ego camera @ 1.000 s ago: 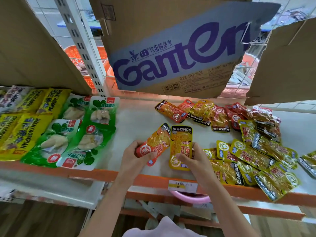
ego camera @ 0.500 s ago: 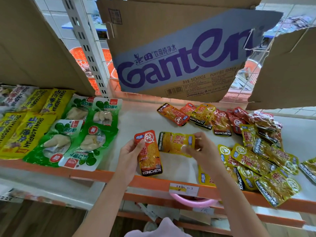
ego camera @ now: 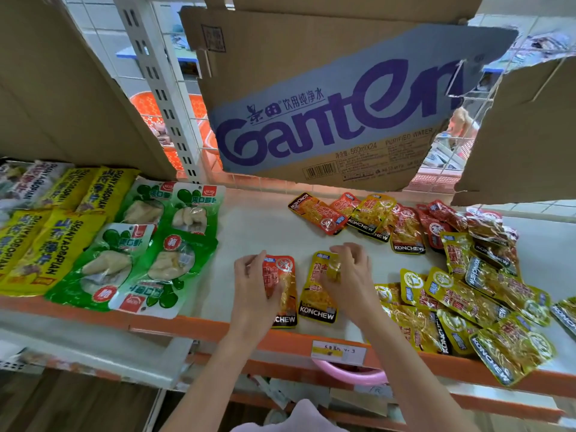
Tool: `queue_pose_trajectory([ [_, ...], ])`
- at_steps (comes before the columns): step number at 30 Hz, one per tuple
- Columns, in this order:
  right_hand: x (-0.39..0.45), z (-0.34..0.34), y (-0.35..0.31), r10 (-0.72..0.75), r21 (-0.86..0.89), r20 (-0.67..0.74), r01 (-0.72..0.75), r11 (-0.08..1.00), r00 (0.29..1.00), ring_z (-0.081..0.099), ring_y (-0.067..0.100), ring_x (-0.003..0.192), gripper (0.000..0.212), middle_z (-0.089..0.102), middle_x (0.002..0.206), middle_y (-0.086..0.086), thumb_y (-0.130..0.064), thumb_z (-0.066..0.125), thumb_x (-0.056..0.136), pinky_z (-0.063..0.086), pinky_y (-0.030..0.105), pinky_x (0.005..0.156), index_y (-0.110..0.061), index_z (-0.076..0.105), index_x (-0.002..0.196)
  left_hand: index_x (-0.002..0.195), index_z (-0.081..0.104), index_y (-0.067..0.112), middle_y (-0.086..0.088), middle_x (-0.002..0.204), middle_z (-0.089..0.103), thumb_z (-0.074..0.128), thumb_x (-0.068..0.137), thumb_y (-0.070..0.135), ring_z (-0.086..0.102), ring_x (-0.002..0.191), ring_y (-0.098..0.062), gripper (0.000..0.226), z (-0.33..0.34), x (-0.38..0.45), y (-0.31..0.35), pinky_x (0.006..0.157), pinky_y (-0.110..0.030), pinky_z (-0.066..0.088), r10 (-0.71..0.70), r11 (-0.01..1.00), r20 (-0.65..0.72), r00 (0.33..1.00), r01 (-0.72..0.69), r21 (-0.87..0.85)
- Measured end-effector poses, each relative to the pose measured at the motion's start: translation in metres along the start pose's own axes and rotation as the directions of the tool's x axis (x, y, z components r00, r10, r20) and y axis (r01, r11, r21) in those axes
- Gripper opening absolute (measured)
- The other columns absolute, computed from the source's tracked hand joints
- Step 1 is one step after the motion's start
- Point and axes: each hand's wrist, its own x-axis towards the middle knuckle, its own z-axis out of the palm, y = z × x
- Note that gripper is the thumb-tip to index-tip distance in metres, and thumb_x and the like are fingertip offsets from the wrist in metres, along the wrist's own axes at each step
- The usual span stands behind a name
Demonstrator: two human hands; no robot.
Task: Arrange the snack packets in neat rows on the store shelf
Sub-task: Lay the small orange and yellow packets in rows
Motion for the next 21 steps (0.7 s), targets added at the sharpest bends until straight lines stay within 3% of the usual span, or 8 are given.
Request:
queue_pose_trajectory([
  [2, -0.017, 0.003, 0.0, -0.141, -0.222, -0.075, 0.121, 0.967, 0.987, 0.041, 0.034, 0.114, 0.048, 0.043, 0.127, 0.013, -0.031, 0.073, 0.077, 0.04, 0.041, 0.089, -0.013, 0.056, 0.118, 0.128, 0.049, 0.017, -0.005, 0.132, 0.032, 0.067, 0.082, 0.018, 0.024, 0.119, -0.014, 0.049, -0.005, -0.008, -0.002, 0.099, -0.024, 0.032, 0.156, 0.97, -0.003, 0.988, -0.153, 0.187],
  [4, -0.03, 0.002, -0.003, -0.164, -0.31, 0.008, 0.158, 0.938, 0.987, 0.039, 0.032, 0.114, 0.048, 0.043, 0.128, 0.01, -0.035, 0.067, 0.08, 0.039, 0.041, 0.09, -0.014, 0.055, 0.121, 0.125, 0.053, 0.02, -0.001, 0.136, 0.036, 0.066, 0.082, 0.022, 0.025, 0.121, -0.016, 0.045, -0.007, -0.016, -0.008, 0.101, -0.03, 0.031, 0.242, 0.921, 0.093, 0.966, -0.259, 0.291],
  [7, -0.031, 0.009, -0.005, -0.206, -0.259, 0.091, 0.223, 0.94, 0.974, 0.04, 0.03, 0.112, 0.045, 0.044, 0.128, 0.006, -0.028, 0.065, 0.084, 0.041, 0.038, 0.093, -0.013, 0.053, 0.124, 0.127, 0.054, 0.021, 0.003, 0.138, 0.043, 0.065, 0.083, 0.022, 0.036, 0.123, -0.018, 0.045, -0.008, -0.023, -0.019, 0.103, -0.034, 0.034, 0.301, 0.885, 0.174, 0.938, -0.342, 0.315],
  [9, -0.021, 0.018, -0.007, -0.303, -0.231, 0.056, 0.308, 0.923, 0.951, 0.053, 0.032, 0.096, 0.044, 0.057, 0.114, 0.008, -0.015, 0.077, 0.069, 0.052, 0.041, 0.081, -0.011, 0.063, 0.11, 0.123, 0.057, 0.018, -0.001, 0.134, 0.049, 0.07, 0.079, 0.015, 0.039, 0.119, -0.019, 0.046, -0.007, -0.018, -0.026, 0.098, -0.039, 0.041, 0.336, 0.875, 0.162, 0.928, -0.371, 0.309],
  [12, 0.002, 0.036, -0.012, -0.369, -0.214, 0.067, 0.374, 0.902, 0.927, 0.06, 0.031, 0.085, 0.044, 0.064, 0.104, 0.008, -0.01, 0.079, 0.059, 0.054, 0.034, 0.073, -0.01, 0.067, 0.102, 0.119, 0.059, 0.011, -0.01, 0.127, 0.055, 0.074, 0.067, -0.001, 0.04, 0.113, -0.022, 0.055, -0.007, 0.005, -0.035, 0.092, -0.041, 0.048, 0.365, 0.866, 0.139, 0.921, -0.39, 0.311],
  [14, 0.022, 0.044, -0.019, -0.372, -0.212, 0.1, 0.385, 0.898, 0.923, 0.06, 0.035, 0.09, 0.041, 0.064, 0.109, 0.01, -0.011, 0.075, 0.065, 0.055, 0.038, 0.075, -0.009, 0.066, 0.105, 0.123, 0.055, 0.009, -0.014, 0.13, 0.053, 0.071, 0.065, -0.007, 0.042, 0.117, -0.027, 0.063, -0.009, 0.025, -0.037, 0.094, -0.042, 0.048, 0.346, 0.859, 0.147, 0.927, -0.376, 0.348],
  [17, 0.051, 0.052, -0.032, -0.378, -0.256, 0.144, 0.403, 0.878, 0.915, 0.05, 0.039, 0.11, 0.039, 0.052, 0.13, 0.014, -0.009, 0.062, 0.083, 0.046, 0.045, 0.094, -0.005, 0.058, 0.121, 0.142, 0.036, 0.013, -0.008, 0.151, 0.029, 0.058, 0.079, -0.001, 0.027, 0.136, -0.028, 0.068, -0.015, 0.06, -0.036, 0.109, -0.035, 0.028, 0.22, 0.866, 0.154, 0.963, -0.266, 0.424],
  [21, 0.084, 0.06, -0.052, -0.365, -0.327, 0.199, 0.412, 0.85, 0.91, 0.027, 0.029, 0.132, 0.045, 0.025, 0.151, 0.005, -0.019, 0.044, 0.096, 0.028, 0.037, 0.109, -0.012, 0.037, 0.14, 0.143, 0.03, 0.011, -0.007, 0.155, 0.017, 0.051, 0.091, 0.011, 0.022, 0.14, -0.03, 0.056, -0.025, 0.102, -0.034, 0.11, -0.036, 0.027, 0.125, 0.877, 0.144, 0.982, -0.177, 0.447],
])
